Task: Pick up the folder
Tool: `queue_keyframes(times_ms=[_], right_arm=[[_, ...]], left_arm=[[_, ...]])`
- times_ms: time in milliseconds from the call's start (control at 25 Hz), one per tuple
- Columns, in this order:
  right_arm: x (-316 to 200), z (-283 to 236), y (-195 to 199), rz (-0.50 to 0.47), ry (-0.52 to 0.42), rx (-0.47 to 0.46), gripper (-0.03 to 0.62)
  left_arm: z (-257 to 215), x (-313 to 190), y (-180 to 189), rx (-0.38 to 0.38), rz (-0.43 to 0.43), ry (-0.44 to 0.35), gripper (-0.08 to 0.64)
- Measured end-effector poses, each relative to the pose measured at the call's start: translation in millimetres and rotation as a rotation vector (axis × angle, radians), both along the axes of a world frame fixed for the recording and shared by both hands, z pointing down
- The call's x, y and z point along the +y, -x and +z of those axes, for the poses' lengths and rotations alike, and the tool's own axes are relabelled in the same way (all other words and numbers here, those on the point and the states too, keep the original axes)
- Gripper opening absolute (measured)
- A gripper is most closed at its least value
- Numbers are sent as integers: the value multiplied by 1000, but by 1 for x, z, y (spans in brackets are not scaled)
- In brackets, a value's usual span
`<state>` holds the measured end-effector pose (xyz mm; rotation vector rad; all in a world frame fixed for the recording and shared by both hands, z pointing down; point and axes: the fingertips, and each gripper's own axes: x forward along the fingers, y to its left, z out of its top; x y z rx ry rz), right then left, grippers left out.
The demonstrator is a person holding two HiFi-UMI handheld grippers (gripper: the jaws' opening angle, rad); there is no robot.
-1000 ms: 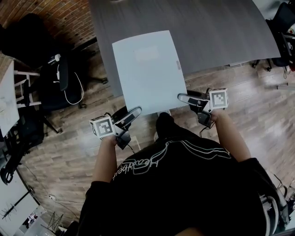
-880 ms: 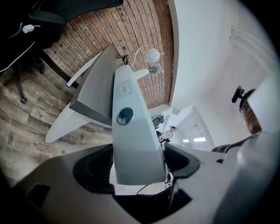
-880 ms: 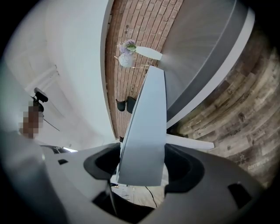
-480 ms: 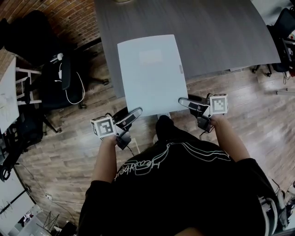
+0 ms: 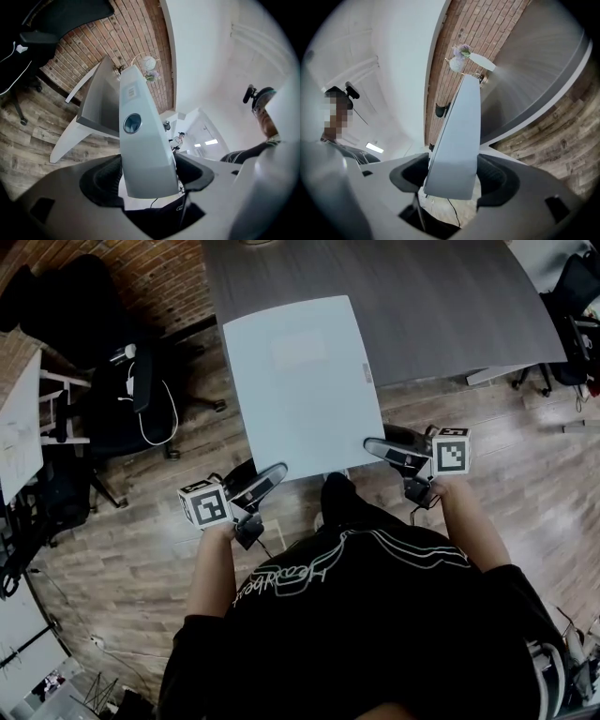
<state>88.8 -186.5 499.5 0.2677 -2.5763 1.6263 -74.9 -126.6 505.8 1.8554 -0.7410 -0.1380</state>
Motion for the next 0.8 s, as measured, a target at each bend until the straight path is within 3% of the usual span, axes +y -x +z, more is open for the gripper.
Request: queue_keyframes(times_ms=[800], right_arm=[[91,-136,2,8,-413,-79,278]], left_arm=[[-136,86,1,-156,9,-368,354]])
